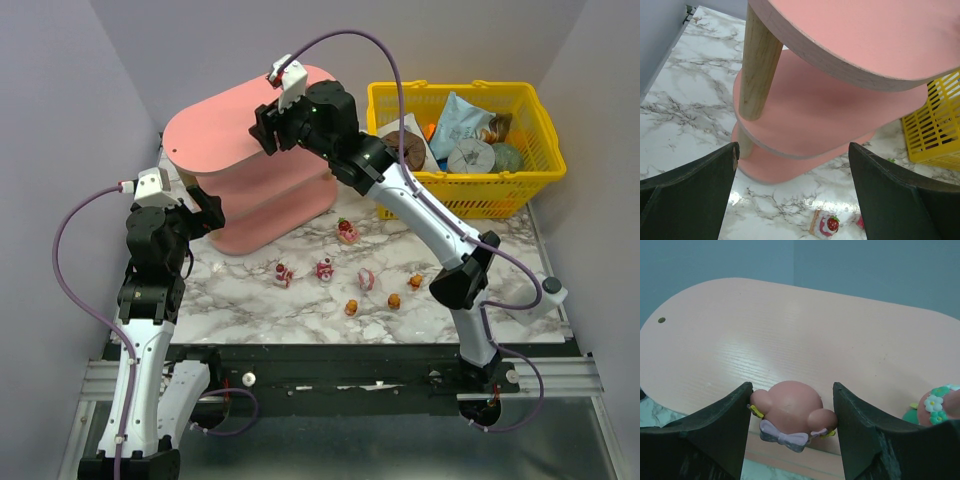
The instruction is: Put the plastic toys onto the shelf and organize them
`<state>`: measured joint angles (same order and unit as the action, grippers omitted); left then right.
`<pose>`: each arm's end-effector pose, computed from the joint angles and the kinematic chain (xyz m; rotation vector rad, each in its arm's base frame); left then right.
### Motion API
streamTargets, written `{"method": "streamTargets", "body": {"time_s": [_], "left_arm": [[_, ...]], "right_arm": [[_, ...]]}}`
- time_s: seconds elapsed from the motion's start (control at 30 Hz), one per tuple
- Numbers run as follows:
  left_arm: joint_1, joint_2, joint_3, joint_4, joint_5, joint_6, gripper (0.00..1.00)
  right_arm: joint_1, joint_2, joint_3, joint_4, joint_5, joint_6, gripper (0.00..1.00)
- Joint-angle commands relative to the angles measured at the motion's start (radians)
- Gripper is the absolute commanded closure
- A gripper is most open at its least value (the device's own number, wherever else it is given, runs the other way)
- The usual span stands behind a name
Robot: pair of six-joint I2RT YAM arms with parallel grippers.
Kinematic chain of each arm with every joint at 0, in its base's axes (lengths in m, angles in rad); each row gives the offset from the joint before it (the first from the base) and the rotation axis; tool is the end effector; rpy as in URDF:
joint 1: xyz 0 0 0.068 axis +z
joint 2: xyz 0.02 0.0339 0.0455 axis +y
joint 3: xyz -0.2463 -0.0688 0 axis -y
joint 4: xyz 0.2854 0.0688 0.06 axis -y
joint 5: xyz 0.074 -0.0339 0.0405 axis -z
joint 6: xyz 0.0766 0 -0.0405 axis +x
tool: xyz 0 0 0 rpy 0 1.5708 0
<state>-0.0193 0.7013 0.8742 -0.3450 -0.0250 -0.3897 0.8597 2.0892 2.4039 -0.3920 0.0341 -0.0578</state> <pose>0.2510 -0.0029 0.3548 -0.3405 1.7175 -0.2777 0.3577 0.4112 0.4612 -0.7203 1.5184 0.5806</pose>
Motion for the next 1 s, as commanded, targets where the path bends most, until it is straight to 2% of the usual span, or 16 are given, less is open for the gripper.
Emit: {"method": "streamTargets", "body": {"time_s": [0.0,0.2,0.53,0.77,0.87,0.97], "left_arm": [[0.01,-0.006,-0.001,0.003,0.01,0.008,0.01],[0.01,-0.005,-0.003,0.003,0.013,0.008,0.01],[0.01,-0.006,-0.003,0.003,0.013,0.008,0.01],[0.01,-0.008,-0.003,0.001,0.013,0.008,0.01],[0.01,-0.01,-0.003,0.001,0.013,0.006,0.01],[0.01,-0.011,-0.003,0.001,0.014,0.008,0.01]], "right_arm": [[-0.004,0.032,-0.017,0.056,0.023,-0.013,0.45],[-0.005,0.038,-0.04,0.104,0.01,-0.01,0.44],[-0.005,0.043,-0.032,0.117,0.01,-0.01,0.33],[-0.004,0.046,-0.011,0.119,0.007,-0.007,0.31],[-0.004,0.054,0.0,0.119,0.009,-0.007,0.32],[-0.004,0.057,0.003,0.116,0.007,-0.008,0.47]]}}
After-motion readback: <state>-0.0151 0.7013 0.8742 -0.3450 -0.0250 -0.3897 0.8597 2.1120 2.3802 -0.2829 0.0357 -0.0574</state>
